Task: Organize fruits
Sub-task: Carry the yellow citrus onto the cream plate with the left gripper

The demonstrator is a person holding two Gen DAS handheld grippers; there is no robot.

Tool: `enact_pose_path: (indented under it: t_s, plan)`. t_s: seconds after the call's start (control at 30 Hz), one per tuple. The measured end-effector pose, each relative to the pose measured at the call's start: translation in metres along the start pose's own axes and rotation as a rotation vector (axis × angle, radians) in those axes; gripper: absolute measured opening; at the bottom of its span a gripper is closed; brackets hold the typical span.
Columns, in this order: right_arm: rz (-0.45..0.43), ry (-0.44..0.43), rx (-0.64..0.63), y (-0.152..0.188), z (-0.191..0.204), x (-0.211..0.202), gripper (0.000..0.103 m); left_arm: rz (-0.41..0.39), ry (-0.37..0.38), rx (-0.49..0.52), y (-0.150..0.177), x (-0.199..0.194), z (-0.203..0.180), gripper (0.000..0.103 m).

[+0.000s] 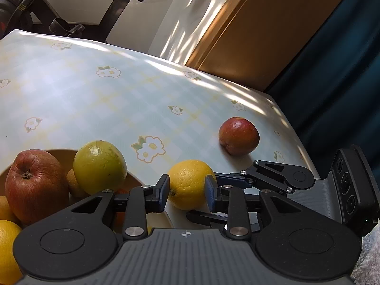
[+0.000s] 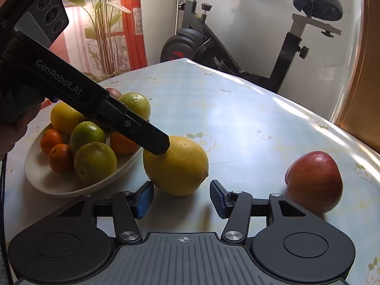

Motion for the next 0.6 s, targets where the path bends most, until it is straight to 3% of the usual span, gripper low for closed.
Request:
enact_pose_path:
  t_s: [0.6]
  plan:
    - [-0.027,-0.02,0.024,-0.005,0.0,-0.008,0.051,0.003,0.03,0.006,0.0,-0.008,-0.005,0.037]
Point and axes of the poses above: each gripper's, at about its wrist camera, not at the fingertips, and x roughly the way its jaws point, z to its left, y to its underside, the point moved 5 cm from there along x, roughly the way its jaws point, and after that the axes turned 4 degrees about x, right-handed, at the moved point
